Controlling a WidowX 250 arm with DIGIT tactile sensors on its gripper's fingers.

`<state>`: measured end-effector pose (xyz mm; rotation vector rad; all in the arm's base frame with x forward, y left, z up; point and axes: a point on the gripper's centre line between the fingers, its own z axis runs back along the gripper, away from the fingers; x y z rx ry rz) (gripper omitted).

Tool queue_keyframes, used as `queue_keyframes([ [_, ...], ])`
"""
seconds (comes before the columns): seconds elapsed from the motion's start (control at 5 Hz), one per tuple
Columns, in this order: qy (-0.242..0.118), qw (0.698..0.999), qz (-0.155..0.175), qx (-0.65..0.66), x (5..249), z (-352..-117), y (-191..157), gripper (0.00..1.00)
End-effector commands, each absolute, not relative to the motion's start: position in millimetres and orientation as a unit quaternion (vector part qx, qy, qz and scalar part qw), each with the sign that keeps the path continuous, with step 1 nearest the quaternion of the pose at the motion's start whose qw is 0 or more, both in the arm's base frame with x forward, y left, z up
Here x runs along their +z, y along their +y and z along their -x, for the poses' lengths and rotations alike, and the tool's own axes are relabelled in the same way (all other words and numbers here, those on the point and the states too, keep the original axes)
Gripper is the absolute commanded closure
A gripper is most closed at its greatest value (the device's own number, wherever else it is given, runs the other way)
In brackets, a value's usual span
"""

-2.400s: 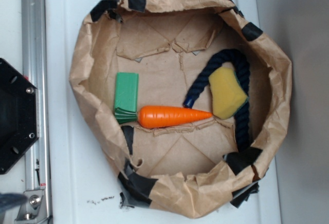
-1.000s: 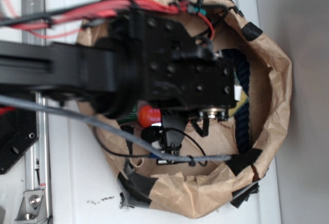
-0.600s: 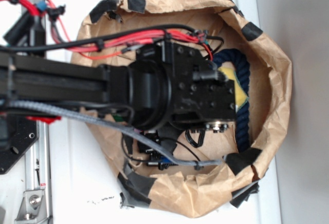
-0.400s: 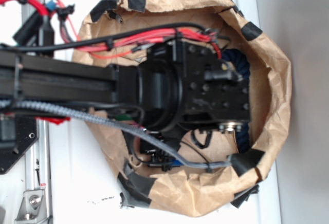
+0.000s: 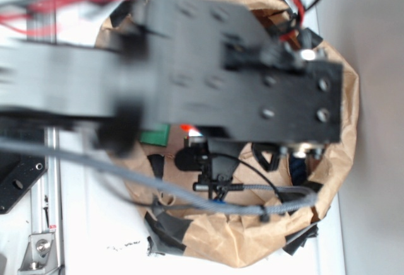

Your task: Grab the carrot.

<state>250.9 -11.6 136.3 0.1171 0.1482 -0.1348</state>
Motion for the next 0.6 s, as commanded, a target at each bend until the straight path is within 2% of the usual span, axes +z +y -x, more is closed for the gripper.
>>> queue_keyframes([
  [0.0,-0.018,0.997,-0.059,-0.037,197.5,-223.5,-10.4,1.0],
  [0.4,-0.012,0.998,-0.066,-0.022,190.9,-218.0,-13.3,1.0],
])
